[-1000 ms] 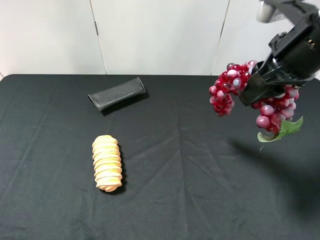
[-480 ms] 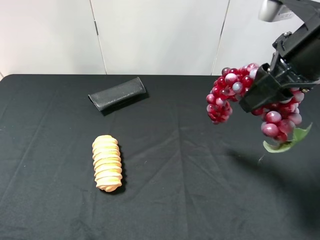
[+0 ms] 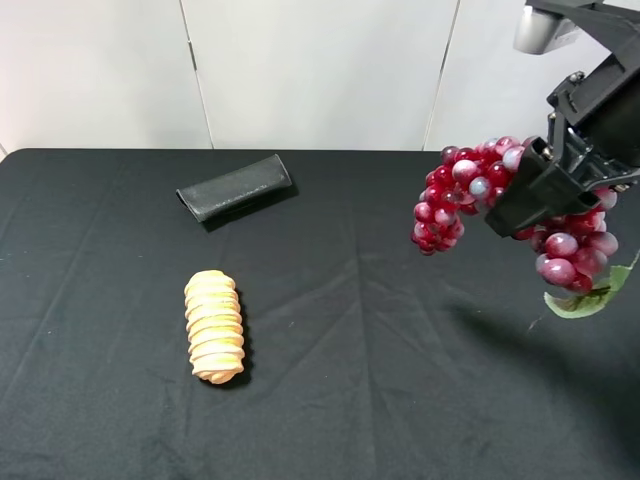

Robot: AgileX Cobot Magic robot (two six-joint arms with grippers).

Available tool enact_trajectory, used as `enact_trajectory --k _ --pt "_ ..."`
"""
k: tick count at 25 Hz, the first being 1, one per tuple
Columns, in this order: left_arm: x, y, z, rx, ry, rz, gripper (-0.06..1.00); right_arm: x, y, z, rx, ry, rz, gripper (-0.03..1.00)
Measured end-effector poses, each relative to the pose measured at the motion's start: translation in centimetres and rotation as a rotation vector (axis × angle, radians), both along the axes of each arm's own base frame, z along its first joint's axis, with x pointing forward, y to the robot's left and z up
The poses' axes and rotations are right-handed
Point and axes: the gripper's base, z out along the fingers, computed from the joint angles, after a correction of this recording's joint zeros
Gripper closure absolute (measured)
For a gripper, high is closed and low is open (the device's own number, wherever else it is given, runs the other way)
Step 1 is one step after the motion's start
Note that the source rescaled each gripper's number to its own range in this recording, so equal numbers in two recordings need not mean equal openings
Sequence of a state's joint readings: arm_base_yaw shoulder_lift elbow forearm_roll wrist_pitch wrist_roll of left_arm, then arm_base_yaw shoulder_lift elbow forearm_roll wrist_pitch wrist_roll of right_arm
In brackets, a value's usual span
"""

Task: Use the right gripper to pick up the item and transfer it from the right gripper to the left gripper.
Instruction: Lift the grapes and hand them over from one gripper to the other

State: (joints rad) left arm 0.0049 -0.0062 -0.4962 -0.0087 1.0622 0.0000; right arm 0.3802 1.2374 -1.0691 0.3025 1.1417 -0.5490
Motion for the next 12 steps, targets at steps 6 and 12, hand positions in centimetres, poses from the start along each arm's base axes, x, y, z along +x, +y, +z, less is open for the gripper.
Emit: enact_trajectory --k 6,12 --pt "0.0 0.0 0.0 0.0 0.0 0.0 -0.06 0.0 0.0 0.0 -0.02 -0.034 0.08 0.97" --pt "0.0 -0.04 0.0 -0.004 0.0 -0.003 -0.06 -0.13 0.34 -0.02 -0.045 -0.065 0.144 0.97"
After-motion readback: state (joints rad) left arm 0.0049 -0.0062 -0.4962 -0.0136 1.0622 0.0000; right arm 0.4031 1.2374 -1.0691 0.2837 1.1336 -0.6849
